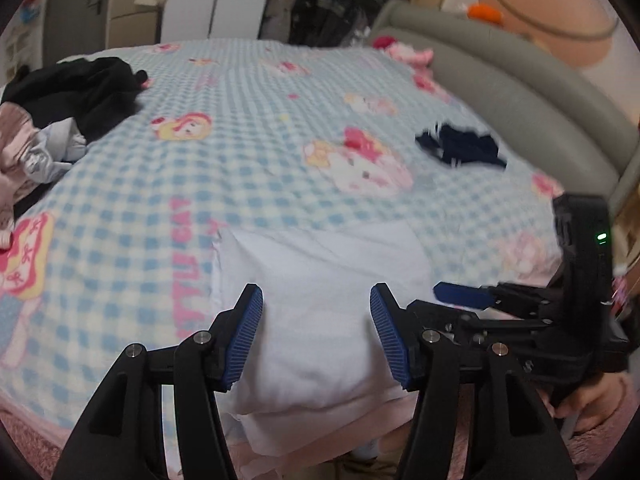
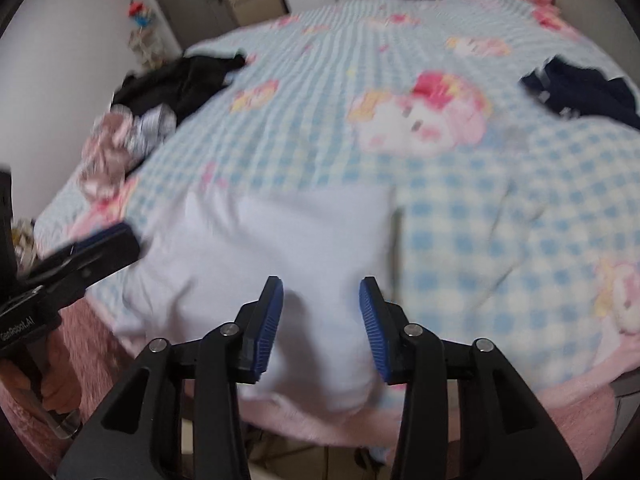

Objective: Fold clothes

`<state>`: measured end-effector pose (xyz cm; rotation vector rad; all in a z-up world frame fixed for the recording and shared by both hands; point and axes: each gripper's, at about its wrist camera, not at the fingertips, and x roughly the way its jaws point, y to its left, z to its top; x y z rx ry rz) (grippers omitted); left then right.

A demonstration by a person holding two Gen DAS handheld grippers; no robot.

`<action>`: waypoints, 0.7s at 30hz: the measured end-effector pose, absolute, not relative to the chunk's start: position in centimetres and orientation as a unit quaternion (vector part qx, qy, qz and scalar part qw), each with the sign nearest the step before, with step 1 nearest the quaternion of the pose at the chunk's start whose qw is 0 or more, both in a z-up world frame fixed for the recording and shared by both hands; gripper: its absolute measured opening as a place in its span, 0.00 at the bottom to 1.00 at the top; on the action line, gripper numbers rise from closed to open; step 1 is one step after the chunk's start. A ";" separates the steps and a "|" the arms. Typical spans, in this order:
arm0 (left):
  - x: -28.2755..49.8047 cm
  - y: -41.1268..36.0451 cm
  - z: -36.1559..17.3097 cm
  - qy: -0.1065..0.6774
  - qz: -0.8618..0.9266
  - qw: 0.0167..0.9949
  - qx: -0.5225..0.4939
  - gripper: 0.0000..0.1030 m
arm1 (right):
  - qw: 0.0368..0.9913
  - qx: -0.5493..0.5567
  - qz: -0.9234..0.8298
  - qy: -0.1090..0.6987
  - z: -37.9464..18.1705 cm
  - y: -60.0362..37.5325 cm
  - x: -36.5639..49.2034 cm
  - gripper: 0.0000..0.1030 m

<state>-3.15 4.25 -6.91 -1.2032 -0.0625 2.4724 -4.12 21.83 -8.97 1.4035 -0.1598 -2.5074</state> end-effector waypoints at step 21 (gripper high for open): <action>-2.0 3.1 -6.1 -0.069 0.889 0.207 -0.403 0.58 | 0.089 0.469 -0.877 -0.053 -9.0 23.3 -3.4 0.51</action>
